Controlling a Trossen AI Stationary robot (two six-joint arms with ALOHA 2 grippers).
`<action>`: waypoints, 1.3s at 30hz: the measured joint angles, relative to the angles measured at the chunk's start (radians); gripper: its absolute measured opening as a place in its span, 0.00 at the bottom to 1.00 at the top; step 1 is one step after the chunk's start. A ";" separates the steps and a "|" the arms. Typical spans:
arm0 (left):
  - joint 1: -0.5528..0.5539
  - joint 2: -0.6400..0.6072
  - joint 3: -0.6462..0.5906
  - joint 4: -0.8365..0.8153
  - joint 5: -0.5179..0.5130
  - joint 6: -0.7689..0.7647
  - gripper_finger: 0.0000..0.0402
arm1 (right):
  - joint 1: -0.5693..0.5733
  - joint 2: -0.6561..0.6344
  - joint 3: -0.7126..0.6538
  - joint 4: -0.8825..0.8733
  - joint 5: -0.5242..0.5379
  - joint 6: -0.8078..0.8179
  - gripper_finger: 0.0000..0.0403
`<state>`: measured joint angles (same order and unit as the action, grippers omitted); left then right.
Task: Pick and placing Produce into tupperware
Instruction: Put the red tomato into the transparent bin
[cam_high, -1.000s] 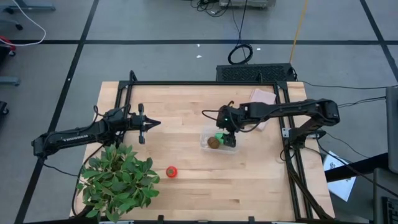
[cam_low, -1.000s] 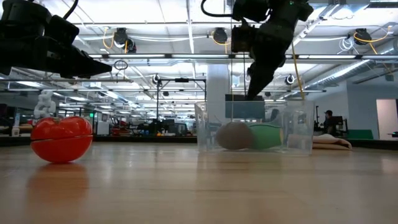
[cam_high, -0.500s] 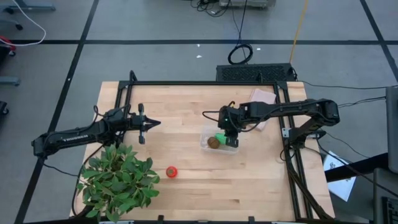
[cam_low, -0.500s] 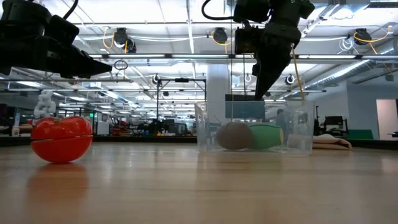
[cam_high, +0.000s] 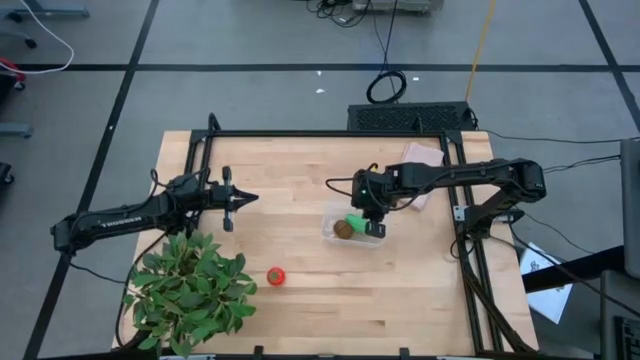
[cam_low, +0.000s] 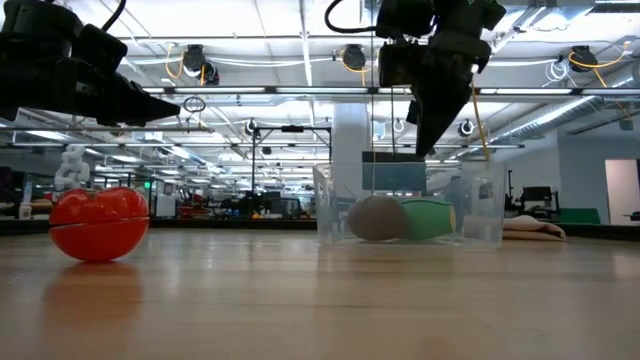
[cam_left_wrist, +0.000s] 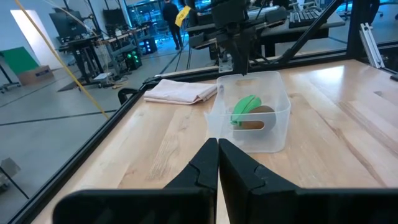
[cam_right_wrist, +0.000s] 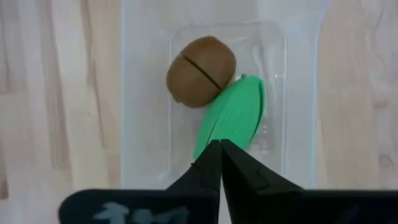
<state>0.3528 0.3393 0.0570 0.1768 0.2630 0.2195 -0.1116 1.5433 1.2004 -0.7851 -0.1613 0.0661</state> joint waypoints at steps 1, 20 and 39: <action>0.000 0.000 0.000 0.000 0.000 0.001 0.04 | 0.000 0.000 0.013 -0.023 0.000 -0.004 0.01; 0.000 0.000 0.000 -0.002 -0.002 0.003 0.04 | 0.009 -0.112 0.200 -0.201 0.000 -0.020 0.00; 0.001 0.000 0.000 -0.002 -0.003 0.004 0.04 | 0.009 -0.482 0.199 -0.190 0.036 0.004 0.00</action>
<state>0.3538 0.3391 0.0570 0.1753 0.2605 0.2234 -0.1028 1.0608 1.3998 -0.9747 -0.1253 0.0703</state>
